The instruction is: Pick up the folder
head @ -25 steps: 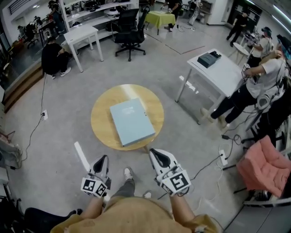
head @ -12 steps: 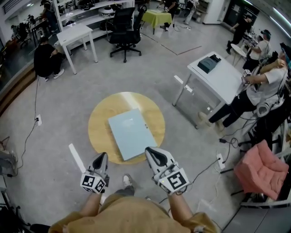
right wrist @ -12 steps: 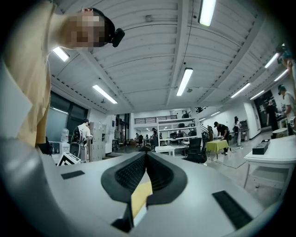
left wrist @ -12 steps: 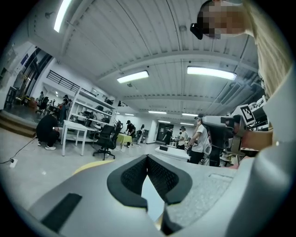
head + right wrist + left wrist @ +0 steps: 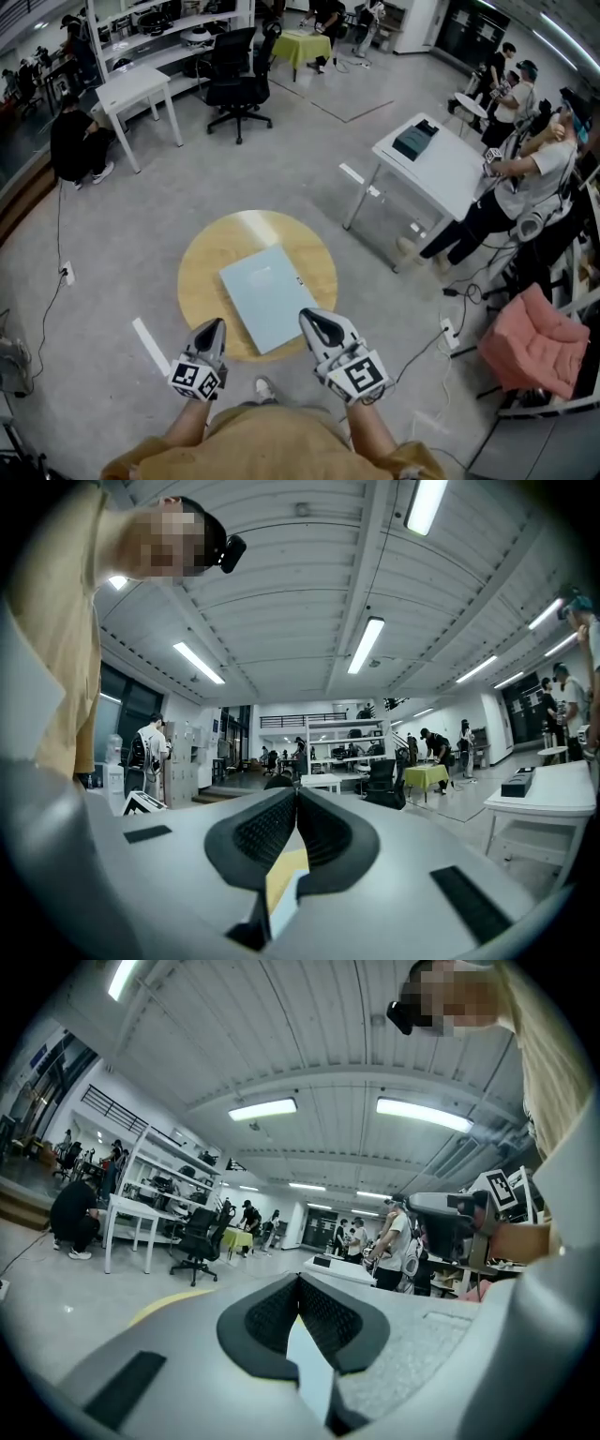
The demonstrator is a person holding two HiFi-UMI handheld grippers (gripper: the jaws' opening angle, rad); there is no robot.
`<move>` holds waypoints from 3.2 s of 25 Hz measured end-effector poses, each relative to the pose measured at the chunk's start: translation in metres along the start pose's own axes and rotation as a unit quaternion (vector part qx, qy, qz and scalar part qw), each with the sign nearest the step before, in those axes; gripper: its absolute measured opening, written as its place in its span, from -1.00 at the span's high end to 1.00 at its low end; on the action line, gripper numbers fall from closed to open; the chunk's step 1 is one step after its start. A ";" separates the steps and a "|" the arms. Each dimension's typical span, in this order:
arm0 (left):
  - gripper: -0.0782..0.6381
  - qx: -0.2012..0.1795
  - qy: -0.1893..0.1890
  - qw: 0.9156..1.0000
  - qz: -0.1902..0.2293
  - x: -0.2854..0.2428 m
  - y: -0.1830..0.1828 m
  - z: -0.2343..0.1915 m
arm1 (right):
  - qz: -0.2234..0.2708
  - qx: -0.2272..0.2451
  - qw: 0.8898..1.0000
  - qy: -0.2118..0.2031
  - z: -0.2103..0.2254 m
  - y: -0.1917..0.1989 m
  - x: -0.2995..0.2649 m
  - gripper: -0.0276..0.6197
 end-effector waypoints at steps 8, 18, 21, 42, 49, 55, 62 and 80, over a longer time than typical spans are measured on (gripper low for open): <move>0.78 0.004 -0.008 1.000 -0.005 -0.008 -0.001 -0.017 | -0.002 -0.003 1.000 -0.006 0.008 0.000 -0.021 0.91; 0.78 0.012 -0.047 0.999 -0.024 -0.030 0.026 -0.010 | -0.035 0.008 0.998 -0.043 0.050 0.020 -0.027 0.91; 0.78 0.029 -0.063 0.997 -0.026 -0.040 0.029 0.004 | -0.054 0.021 0.996 -0.063 0.070 0.022 -0.025 0.91; 0.37 0.080 -0.161 0.975 -0.128 -0.096 0.127 0.007 | -0.196 -0.284 0.932 -0.108 0.204 0.220 -0.063 0.16; -0.07 0.137 -0.155 0.962 -0.176 -0.108 0.178 0.000 | -0.257 -0.340 0.901 -0.084 0.226 0.261 -0.061 -0.02; -0.12 0.197 -0.167 0.946 -0.198 -0.126 0.193 -0.023 | -0.264 -0.409 0.872 -0.057 0.247 0.300 -0.077 -0.09; -0.13 0.203 -0.154 0.942 -0.219 -0.137 0.195 -0.024 | -0.309 -0.405 0.859 -0.059 0.239 0.318 -0.086 -0.11; -0.13 0.252 -0.160 0.928 -0.224 -0.142 0.202 -0.033 | -0.328 -0.384 0.862 -0.050 0.211 0.323 -0.100 -0.10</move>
Point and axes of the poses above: the fingertips, and each gripper's own axes: x backward along the fingers, z to its right, y out of its underside, the point moved 8 cm from there along x, backward along the fingers, and after that the axes turned 12 degrees about -y, right-handed, at the moved point
